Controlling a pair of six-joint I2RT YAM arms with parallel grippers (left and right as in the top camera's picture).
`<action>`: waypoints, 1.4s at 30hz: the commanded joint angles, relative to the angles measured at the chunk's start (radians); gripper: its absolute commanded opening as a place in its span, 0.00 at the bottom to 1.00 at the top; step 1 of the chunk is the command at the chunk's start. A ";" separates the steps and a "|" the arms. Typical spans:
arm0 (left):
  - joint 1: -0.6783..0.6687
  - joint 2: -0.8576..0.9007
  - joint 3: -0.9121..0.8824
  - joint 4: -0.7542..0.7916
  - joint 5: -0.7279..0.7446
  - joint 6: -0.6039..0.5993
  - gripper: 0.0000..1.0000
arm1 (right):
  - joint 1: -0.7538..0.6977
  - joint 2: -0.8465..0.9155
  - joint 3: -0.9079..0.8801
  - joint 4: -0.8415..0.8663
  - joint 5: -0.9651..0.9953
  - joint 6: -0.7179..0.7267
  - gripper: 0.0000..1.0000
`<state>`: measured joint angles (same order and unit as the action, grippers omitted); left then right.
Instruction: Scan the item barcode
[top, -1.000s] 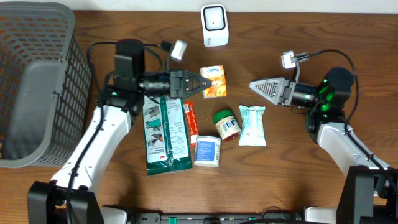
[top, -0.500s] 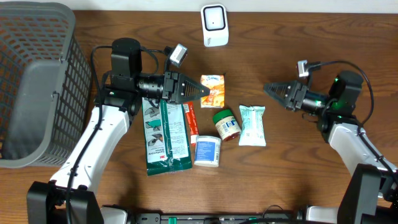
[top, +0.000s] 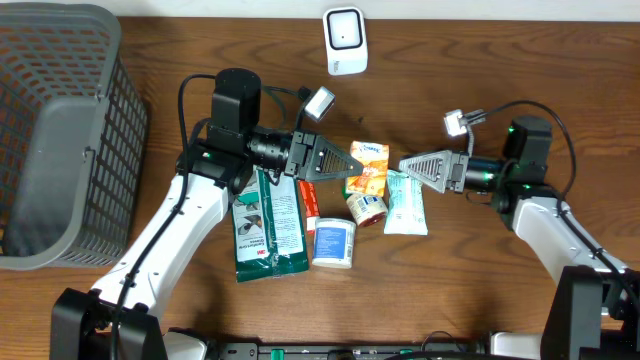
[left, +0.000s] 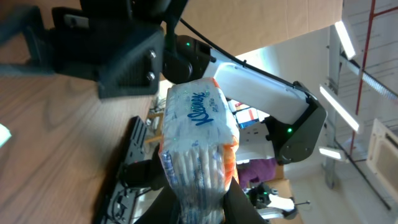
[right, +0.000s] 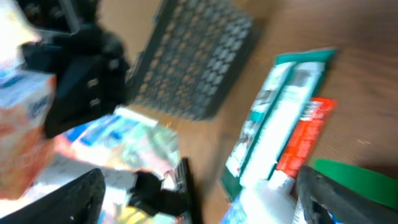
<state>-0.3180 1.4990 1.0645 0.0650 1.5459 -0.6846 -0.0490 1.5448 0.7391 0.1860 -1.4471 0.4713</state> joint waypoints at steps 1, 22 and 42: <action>0.002 0.004 -0.002 0.005 0.001 0.097 0.08 | 0.049 -0.002 0.003 0.075 -0.112 0.033 0.82; 0.076 0.011 -0.002 0.049 -0.039 0.084 0.08 | 0.178 -0.002 0.003 0.896 0.008 0.587 0.86; 0.074 0.011 -0.002 0.049 -0.036 0.082 0.08 | 0.273 -0.002 0.003 1.030 0.167 0.590 0.44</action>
<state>-0.2394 1.5021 1.0645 0.1123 1.5021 -0.6025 0.2195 1.5444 0.7383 1.2121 -1.3396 1.0657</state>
